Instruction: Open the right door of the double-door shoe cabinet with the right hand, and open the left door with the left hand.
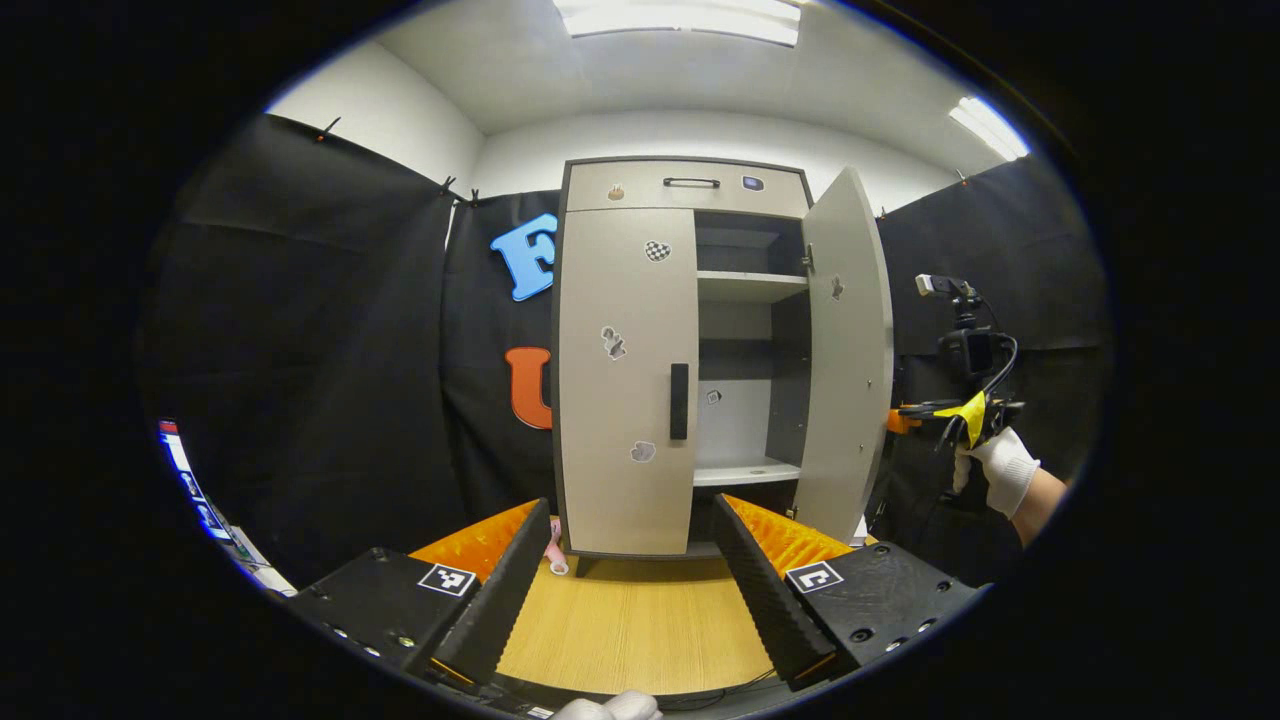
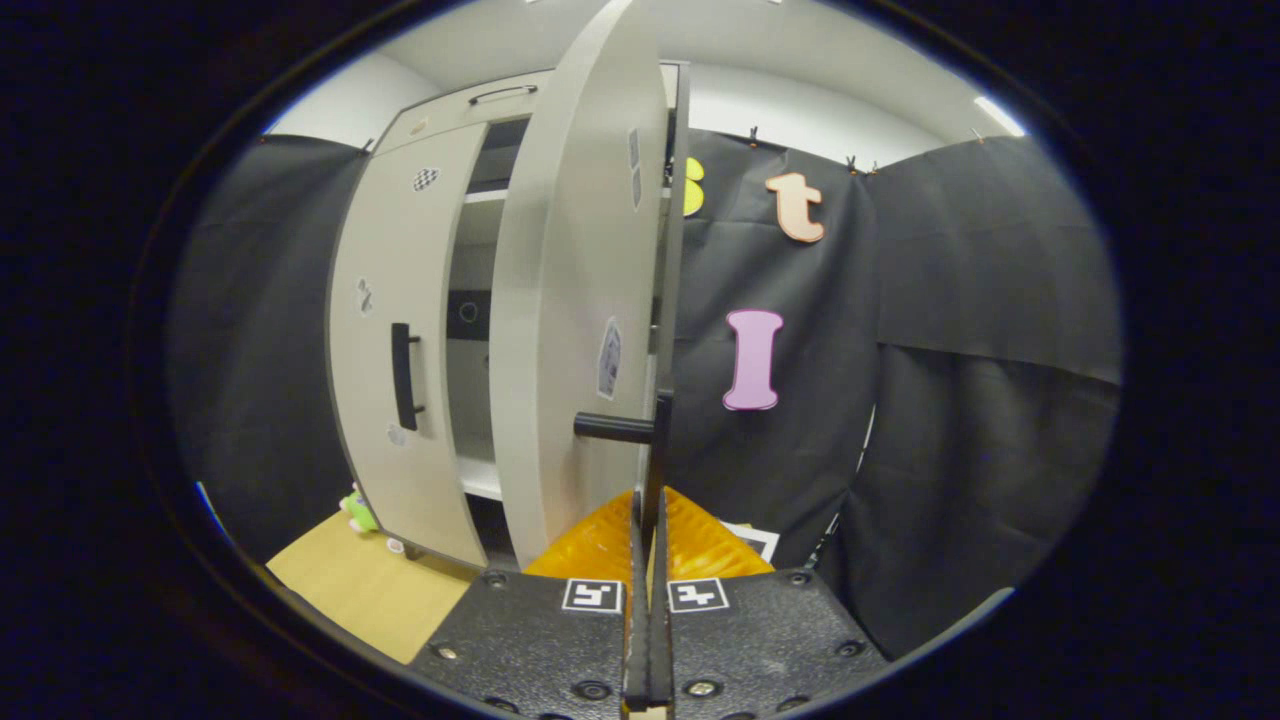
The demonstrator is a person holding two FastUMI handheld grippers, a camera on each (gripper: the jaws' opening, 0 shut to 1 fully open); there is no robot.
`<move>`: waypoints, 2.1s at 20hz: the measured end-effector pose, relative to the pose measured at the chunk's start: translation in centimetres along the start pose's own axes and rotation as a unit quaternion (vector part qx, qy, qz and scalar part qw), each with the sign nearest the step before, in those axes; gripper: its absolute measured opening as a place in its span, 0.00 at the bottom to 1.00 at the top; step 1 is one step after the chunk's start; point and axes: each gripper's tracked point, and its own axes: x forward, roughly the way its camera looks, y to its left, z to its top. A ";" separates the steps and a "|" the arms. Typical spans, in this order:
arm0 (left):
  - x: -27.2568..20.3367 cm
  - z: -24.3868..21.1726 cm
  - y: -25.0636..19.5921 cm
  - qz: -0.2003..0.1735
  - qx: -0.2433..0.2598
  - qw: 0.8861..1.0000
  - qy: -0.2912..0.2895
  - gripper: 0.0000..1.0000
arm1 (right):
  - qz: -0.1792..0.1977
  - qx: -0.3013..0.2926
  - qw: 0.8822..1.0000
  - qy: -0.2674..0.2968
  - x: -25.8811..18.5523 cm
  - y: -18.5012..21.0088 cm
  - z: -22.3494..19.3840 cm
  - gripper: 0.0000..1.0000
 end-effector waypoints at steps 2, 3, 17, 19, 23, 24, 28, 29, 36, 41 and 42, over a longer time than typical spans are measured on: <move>0.2 -0.1 -0.5 -0.007 -0.003 1.000 0.003 0.97 | 0.005 0.009 1.000 0.001 0.0 -0.1 -0.1 0.04; 0.3 0.2 -0.8 -0.008 -0.005 1.000 0.000 0.97 | 0.010 0.020 1.000 0.002 0.0 0.2 -0.1 0.04; 1.4 0.2 -0.7 -0.017 -0.005 1.000 -0.001 0.97 | -0.032 0.018 0.999 -0.010 -0.7 -1.3 0.2 0.30; 2.1 0.4 -0.4 -0.018 -0.005 1.000 -0.003 0.97 | -0.037 0.029 0.999 -0.005 -1.5 -1.1 0.1 0.57; 4.2 0.3 0.4 -0.021 0.006 1.000 -0.001 0.97 | -0.031 0.048 0.998 -0.013 -2.7 -0.2 0.3 1.00; 4.8 0.2 0.7 -0.019 0.007 1.000 0.000 0.97 | -0.030 0.048 0.998 -0.019 -3.0 0.1 0.4 1.00; 7.8 0.0 1.4 -0.019 0.008 1.000 0.000 0.97 | -0.028 0.051 0.998 -0.037 -3.7 0.9 0.5 1.00; 8.4 -0.1 1.4 -0.021 0.009 1.000 0.002 0.97 | -0.026 0.051 0.998 -0.040 -3.8 1.2 0.4 1.00; 14.7 -0.1 -0.5 -0.047 0.020 0.999 0.000 0.96 | -0.021 0.047 0.998 -0.020 -5.1 2.1 -0.8 1.00; 20.4 0.6 -2.5 -0.059 0.018 0.998 -0.009 0.96 | -0.039 0.039 0.998 -0.009 -5.5 1.4 -1.2 1.00; 21.6 0.8 -2.9 -0.059 0.018 0.998 -0.011 0.96 | -0.044 0.039 0.998 -0.007 -5.5 1.2 -1.2 1.00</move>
